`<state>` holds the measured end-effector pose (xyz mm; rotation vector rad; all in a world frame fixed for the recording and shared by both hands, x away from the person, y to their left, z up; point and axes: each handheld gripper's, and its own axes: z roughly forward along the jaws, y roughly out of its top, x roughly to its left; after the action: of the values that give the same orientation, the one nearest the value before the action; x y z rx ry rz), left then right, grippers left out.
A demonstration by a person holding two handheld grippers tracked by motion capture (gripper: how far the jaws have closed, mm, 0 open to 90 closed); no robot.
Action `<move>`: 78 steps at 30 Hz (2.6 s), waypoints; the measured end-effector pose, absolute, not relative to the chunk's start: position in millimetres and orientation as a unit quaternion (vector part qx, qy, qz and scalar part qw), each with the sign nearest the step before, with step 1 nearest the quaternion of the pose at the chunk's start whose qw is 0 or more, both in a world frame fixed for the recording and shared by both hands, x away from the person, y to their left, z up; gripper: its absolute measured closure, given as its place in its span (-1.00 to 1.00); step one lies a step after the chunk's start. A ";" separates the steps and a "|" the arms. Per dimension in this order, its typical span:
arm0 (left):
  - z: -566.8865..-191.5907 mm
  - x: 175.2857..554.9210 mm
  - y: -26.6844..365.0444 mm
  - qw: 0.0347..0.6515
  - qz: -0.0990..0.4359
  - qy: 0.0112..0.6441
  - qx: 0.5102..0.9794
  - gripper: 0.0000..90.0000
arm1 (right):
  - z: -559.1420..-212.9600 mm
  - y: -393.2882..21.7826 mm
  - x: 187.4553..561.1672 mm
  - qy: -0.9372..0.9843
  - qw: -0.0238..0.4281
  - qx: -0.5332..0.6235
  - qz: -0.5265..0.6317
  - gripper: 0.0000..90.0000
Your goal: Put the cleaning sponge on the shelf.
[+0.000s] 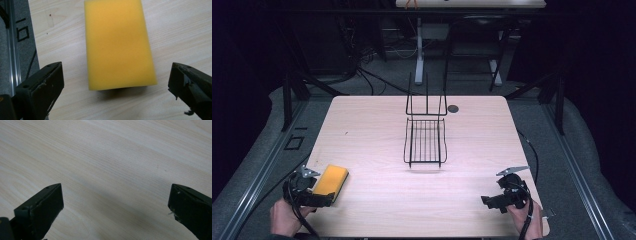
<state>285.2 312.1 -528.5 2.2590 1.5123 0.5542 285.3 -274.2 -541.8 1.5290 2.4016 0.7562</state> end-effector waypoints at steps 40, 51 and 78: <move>-544.9 302.0 314.2 0.151 0.146 0.543 0.813 -0.46 | -547.8 -266.3 287.2 0.829 0.077 0.502 0.232 -0.98; -535.8 296.4 309.8 0.168 0.163 0.528 0.817 -0.37 | -548.6 -267.9 288.2 0.826 0.073 0.509 0.230 -0.97; -516.1 293.7 293.3 0.194 0.165 0.497 0.829 -0.32 | -550.1 -263.0 287.1 0.836 0.077 0.497 0.217 -0.96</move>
<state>293.7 293.3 -516.1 2.3266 1.3947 0.4636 287.1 -263.0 -550.1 1.4896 2.5056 0.6498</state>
